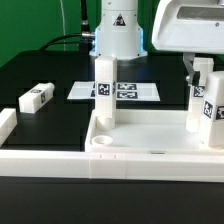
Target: Assemble desk
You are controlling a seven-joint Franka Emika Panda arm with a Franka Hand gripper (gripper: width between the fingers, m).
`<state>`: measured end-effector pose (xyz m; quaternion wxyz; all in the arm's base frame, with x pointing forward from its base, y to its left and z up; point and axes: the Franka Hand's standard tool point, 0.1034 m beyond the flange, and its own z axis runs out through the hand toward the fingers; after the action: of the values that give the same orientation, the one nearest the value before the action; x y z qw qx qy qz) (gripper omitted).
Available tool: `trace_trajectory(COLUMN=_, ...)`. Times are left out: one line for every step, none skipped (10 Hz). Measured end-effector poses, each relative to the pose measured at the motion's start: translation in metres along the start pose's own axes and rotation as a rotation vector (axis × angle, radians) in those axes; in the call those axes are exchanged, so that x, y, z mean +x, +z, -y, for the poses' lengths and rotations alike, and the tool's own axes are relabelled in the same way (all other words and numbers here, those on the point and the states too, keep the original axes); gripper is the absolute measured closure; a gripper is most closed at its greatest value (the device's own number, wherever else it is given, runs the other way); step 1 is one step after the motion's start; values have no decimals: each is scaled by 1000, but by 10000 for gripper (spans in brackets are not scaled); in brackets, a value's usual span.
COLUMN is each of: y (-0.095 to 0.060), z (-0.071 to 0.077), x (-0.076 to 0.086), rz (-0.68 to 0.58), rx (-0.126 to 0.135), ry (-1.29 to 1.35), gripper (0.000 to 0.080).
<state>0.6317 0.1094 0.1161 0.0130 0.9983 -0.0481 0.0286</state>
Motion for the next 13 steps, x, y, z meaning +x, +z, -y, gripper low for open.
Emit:
trace_trajectory(y=0, z=0, x=0, rz=0, rx=-2, ry=-49, gripper=151)
trace_trajectory(y=0, z=0, x=0, rz=0, rx=-5, ry=-96, gripper=151)
trace_trajectory(y=1, z=0, x=-1, rz=1, rx=-9, ry=-140, gripper=151)
trace_trajectory(y=1, z=0, x=-1, rz=1, rx=-8, ry=-138, gripper=151)
trace_trajectory(y=0, z=0, x=0, rz=0, rx=-8, ry=-135, gripper=282)
trace_trajectory(y=0, z=-1, x=0, rz=0, rx=-8, ry=-135, gripper=420)
trace_trajectory(y=0, z=-1, x=0, rz=0, rx=-8, ry=-134, gripper=420)
trace_trajectory(y=0, z=-1, x=0, rz=0, rx=-8, ry=-134, gripper=509)
trace_trajectory(y=0, z=-1, x=0, rz=0, rx=-8, ry=-134, gripper=509)
trace_trajectory(y=0, z=-1, x=0, rz=0, rx=-8, ry=-120, gripper=509)
trace_trajectory(y=0, z=-1, x=0, rz=0, rx=-8, ry=-103, gripper=509)
trace_trajectory(y=0, z=-2, x=0, rz=0, rx=-8, ry=-103, gripper=509)
trace_trajectory(y=1, z=-2, x=0, rz=0, rx=-6, ry=-85, gripper=509)
